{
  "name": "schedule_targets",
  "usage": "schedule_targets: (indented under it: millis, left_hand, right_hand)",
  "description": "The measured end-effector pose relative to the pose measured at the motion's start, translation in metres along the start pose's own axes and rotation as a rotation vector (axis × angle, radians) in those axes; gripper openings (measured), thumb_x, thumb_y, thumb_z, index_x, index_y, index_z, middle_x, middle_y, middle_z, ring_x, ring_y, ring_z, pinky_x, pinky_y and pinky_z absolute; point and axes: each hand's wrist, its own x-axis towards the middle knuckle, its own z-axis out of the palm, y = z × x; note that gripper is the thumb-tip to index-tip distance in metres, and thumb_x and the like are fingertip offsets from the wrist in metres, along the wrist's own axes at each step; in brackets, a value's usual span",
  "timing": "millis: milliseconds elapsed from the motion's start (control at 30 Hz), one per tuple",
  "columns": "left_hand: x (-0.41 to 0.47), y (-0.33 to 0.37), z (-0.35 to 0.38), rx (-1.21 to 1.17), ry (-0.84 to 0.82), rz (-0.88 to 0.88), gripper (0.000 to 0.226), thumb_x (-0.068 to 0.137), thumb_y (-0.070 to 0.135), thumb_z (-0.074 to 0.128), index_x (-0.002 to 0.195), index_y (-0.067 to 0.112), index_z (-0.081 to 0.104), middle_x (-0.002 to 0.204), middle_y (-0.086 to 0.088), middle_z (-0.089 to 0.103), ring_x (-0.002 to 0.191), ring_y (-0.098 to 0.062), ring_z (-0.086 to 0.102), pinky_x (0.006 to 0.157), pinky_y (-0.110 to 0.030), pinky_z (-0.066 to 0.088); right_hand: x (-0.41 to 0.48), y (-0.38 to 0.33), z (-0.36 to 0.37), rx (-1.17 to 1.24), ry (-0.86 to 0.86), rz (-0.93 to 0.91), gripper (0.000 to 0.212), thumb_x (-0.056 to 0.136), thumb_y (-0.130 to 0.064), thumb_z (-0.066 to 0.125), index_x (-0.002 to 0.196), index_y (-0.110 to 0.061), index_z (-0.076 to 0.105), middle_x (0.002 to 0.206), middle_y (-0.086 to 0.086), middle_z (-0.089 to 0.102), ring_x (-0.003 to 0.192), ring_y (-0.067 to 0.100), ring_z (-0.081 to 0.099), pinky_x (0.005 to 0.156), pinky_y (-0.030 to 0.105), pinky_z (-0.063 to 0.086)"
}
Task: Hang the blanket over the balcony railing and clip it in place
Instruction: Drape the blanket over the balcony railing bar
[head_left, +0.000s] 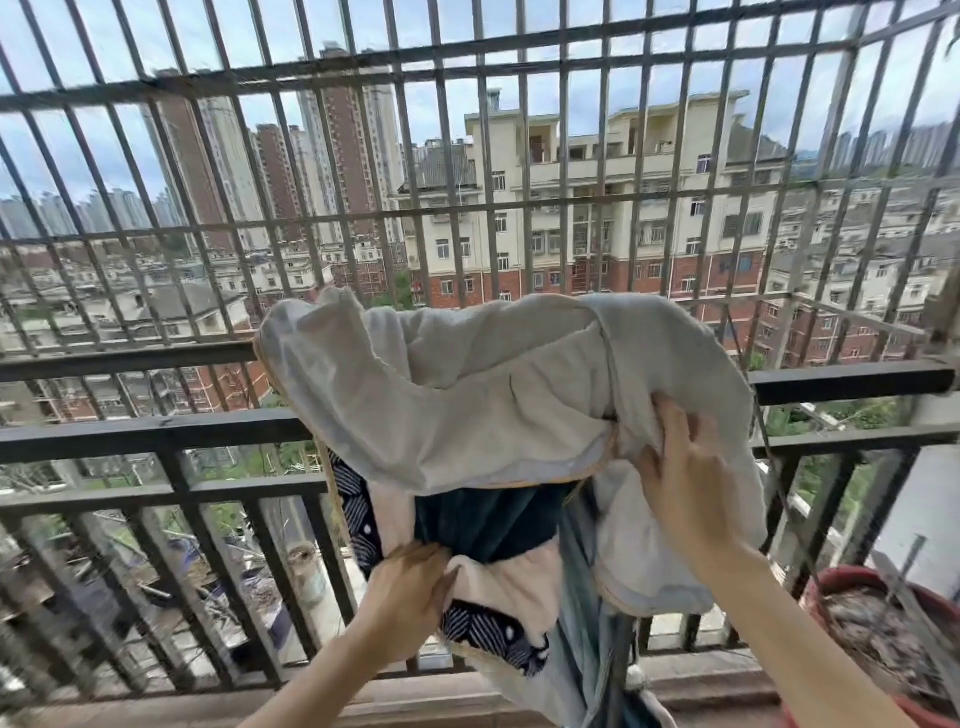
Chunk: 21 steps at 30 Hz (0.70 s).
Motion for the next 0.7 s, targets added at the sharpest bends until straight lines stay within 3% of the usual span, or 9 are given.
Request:
schedule_targets:
  millis: [167,233,300,367,433,500,600,667,700]
  left_hand:
    - [0.010,0.007,-0.014,0.002,-0.010,0.018,0.038,0.092,0.045,0.030,0.084,0.022,0.059,0.086,0.007,0.064,0.082,-0.017,0.061,0.066,-0.031,0.046]
    - [0.009,0.006,-0.016,-0.008,-0.021,0.013,0.039,0.092,0.046,0.028,0.085,0.022,0.059,0.087,0.007,0.063,0.084,-0.016,0.060,0.067,-0.029,0.044]
    - [0.009,0.001,-0.018,-0.027,-0.025,0.011,0.040,0.091,0.047,0.026,0.086,0.022,0.058,0.089,0.007,0.063,0.086,-0.016,0.060,0.069,-0.029,0.043]
    - [0.013,-0.006,-0.022,-0.029,-0.034,-0.004,0.043,0.090,0.047,0.024,0.088,0.021,0.058,0.092,0.007,0.063,0.089,-0.017,0.059,0.070,-0.029,0.044]
    - [0.017,-0.016,-0.024,-0.040,-0.031,-0.006,0.045,0.090,0.048,0.022,0.088,0.020,0.057,0.093,0.006,0.063,0.091,-0.017,0.059,0.072,-0.031,0.046]
    - [0.021,-0.027,-0.025,-0.051,-0.063,-0.010,0.047,0.090,0.049,0.021,0.091,0.020,0.058,0.097,0.006,0.064,0.095,-0.017,0.059,0.077,-0.032,0.048]
    - [0.026,-0.041,-0.026,-0.064,-0.098,0.002,0.036,0.095,0.040,0.033,0.100,0.019,0.061,0.107,0.005,0.063,0.106,-0.018,0.056,0.088,-0.035,0.050]
    - [0.028,-0.049,-0.027,-0.104,-0.082,0.000,0.020,0.096,0.026,0.047,0.104,0.017,0.063,0.112,0.004,0.062,0.115,-0.018,0.052,0.092,-0.035,0.049]
    - [0.028,-0.053,-0.028,-0.116,-0.078,0.003,0.019,0.096,0.022,0.050,0.107,0.018,0.064,0.115,0.005,0.061,0.119,-0.018,0.050,0.094,-0.034,0.048]
  right_hand:
    - [-0.005,-0.046,0.016,-0.051,-0.120,-0.163,0.099,0.073,-0.009,0.075,0.152,-0.026,0.018,0.150,0.018,0.014,0.079,0.029,0.059,0.049,0.035,0.054]
    - [0.010,-0.060,0.024,-0.030,-0.120,-0.176,0.078,0.074,-0.005,0.069,0.144,-0.021,0.037,0.145,0.017,0.027,0.073,0.029,0.058,0.051,0.034,0.051]
    - [0.036,-0.074,0.017,0.143,-0.003,-0.147,0.039,0.075,0.003,0.063,0.112,-0.008,0.059,0.111,0.011,0.057,0.072,0.028,0.060,0.057,0.025,0.044]
    - [0.070,-0.094,-0.004,0.311,0.135,-0.059,0.016,0.080,0.002,0.059,0.095,-0.002,0.061,0.079,0.002,0.060,0.064,0.018,0.058,0.053,0.010,0.036]
    - [0.115,-0.116,-0.025,0.400,0.251,0.047,0.012,0.089,-0.003,0.052,0.096,0.001,0.061,0.078,0.001,0.057,0.066,0.017,0.056,0.051,0.005,0.036]
    - [0.166,-0.139,-0.041,0.408,0.292,0.147,0.022,0.096,-0.010,0.043,0.105,0.000,0.060,0.092,0.007,0.060,0.087,0.020,0.060,0.053,0.006,0.035]
    - [0.235,-0.146,-0.042,0.291,-0.012,0.235,0.039,0.098,-0.017,0.046,0.134,-0.002,0.043,0.127,0.014,0.055,0.116,0.026,0.054,0.072,0.018,0.042]
    - [0.252,-0.139,-0.034,0.068,-0.361,0.223,0.068,0.088,-0.016,0.063,0.145,-0.011,0.027,0.142,0.016,0.044,0.120,0.030,0.050,0.091,0.034,0.047]
    - [0.252,-0.132,-0.031,-0.039,-0.478,0.198,0.076,0.079,-0.021,0.072,0.142,-0.015,0.031,0.143,0.016,0.043,0.116,0.028,0.053,0.092,0.042,0.048]
